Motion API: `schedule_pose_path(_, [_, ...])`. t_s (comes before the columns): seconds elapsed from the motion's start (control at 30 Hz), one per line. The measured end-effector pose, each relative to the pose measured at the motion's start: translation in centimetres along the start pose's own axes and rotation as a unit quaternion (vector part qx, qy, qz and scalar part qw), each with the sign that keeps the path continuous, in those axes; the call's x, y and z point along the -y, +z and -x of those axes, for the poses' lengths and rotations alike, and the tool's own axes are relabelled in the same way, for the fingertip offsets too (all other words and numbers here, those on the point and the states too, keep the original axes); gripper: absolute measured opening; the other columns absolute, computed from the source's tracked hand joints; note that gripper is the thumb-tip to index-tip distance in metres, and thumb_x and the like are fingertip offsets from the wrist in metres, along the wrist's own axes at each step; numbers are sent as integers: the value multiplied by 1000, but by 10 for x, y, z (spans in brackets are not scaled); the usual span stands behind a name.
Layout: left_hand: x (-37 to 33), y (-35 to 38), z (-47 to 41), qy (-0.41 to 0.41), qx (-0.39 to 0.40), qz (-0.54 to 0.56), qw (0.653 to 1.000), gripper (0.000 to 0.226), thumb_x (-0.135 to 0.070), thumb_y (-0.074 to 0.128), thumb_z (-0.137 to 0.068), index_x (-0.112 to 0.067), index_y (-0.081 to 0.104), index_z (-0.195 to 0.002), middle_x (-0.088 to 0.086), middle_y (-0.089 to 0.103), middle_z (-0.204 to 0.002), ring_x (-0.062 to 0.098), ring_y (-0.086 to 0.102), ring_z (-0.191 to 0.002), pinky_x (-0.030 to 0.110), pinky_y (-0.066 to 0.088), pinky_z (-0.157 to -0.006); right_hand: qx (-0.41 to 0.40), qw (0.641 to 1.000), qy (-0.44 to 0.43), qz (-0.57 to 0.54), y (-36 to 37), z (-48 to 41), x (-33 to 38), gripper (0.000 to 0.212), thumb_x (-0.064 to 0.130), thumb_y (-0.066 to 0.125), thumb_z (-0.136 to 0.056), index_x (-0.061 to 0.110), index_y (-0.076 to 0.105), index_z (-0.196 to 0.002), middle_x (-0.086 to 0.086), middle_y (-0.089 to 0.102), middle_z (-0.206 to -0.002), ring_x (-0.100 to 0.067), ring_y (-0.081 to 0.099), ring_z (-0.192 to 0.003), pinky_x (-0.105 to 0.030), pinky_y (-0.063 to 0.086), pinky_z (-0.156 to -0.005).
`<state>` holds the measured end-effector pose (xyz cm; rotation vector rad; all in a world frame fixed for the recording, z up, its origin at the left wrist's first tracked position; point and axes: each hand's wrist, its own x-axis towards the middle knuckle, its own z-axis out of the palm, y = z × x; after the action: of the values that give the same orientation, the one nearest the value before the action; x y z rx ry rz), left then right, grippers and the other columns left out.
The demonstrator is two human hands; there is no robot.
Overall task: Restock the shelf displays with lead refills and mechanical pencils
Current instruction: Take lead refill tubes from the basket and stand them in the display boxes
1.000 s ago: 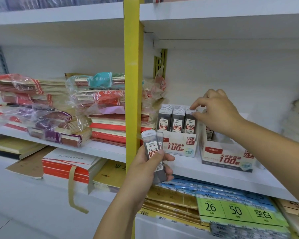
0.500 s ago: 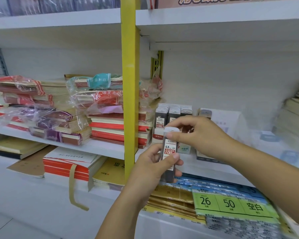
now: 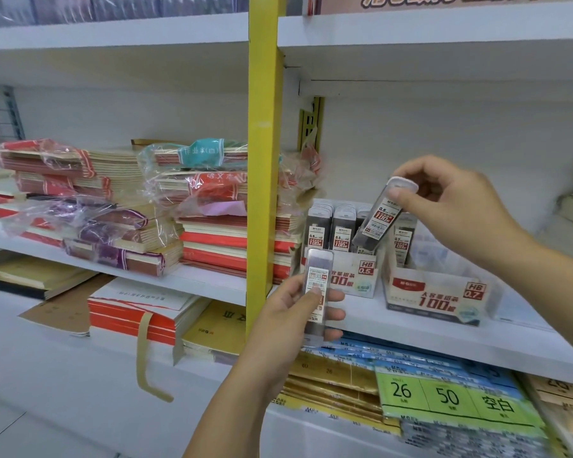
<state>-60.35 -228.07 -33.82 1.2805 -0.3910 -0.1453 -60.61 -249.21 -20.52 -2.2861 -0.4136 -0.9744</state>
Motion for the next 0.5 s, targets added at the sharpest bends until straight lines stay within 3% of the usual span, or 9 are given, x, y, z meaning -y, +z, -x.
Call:
schedule_pose_path(0.3, [1,-5,-4,0,-19,3,1000,23,-19,48,-106,-31,64,-117,-1,78,-102,14,75,-87,27,60,-69,10,997,-25,66,14,-7,-14,7,29,65,-89,32,64,-95,17,65,-84,-1,60,-78,-19,45,-67])
schedule_pose_path(0.5, [2,-6,-5,6,-25,-7,1000,23,-19,48,-106,-32,65,-114,-3,78,-102,13,75,-87,25,59,-68,61,982,-34,175,23,-23,-30,12,31,65,-89,26,67,-100,9,62,-95,-9,56,-84,-27,44,-74])
